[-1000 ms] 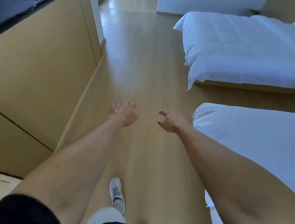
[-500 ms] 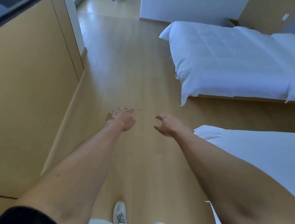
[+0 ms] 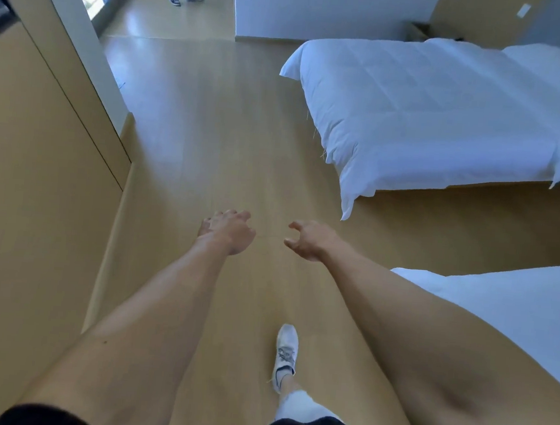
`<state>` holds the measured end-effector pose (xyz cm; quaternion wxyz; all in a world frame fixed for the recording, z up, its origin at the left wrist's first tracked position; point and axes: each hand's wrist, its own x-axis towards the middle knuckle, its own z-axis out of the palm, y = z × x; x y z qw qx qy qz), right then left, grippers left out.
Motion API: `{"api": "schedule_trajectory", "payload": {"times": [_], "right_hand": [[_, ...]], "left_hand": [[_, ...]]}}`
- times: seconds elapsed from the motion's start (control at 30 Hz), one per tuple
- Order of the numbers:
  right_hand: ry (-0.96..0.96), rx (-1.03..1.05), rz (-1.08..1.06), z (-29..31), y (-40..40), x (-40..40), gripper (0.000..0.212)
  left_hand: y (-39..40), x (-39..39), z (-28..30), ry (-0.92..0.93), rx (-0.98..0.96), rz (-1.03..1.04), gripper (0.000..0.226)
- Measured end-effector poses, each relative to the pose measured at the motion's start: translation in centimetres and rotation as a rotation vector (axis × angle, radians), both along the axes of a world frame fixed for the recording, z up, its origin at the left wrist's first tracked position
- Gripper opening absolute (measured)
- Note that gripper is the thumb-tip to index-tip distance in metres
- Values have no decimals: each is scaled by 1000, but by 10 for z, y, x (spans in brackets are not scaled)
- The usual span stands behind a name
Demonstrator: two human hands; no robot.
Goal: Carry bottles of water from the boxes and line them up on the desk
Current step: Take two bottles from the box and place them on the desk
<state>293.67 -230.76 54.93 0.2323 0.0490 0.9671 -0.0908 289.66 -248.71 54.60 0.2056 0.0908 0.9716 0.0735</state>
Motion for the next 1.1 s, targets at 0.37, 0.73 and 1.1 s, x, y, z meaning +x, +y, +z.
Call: {"api": "schedule_trajectory", "payload": {"times": [0.37, 0.73, 1.1], "right_hand": [[-13, -46, 41, -9, 51, -238, 58], [-6, 25, 121, -7, 77, -431, 60], [6, 138, 112, 15, 64, -672, 61]], "left_hand": [[55, -219, 2, -8, -9, 71, 50], [57, -410, 1, 17, 3, 104, 52], [37, -672, 9, 40, 48, 5, 54]]}}
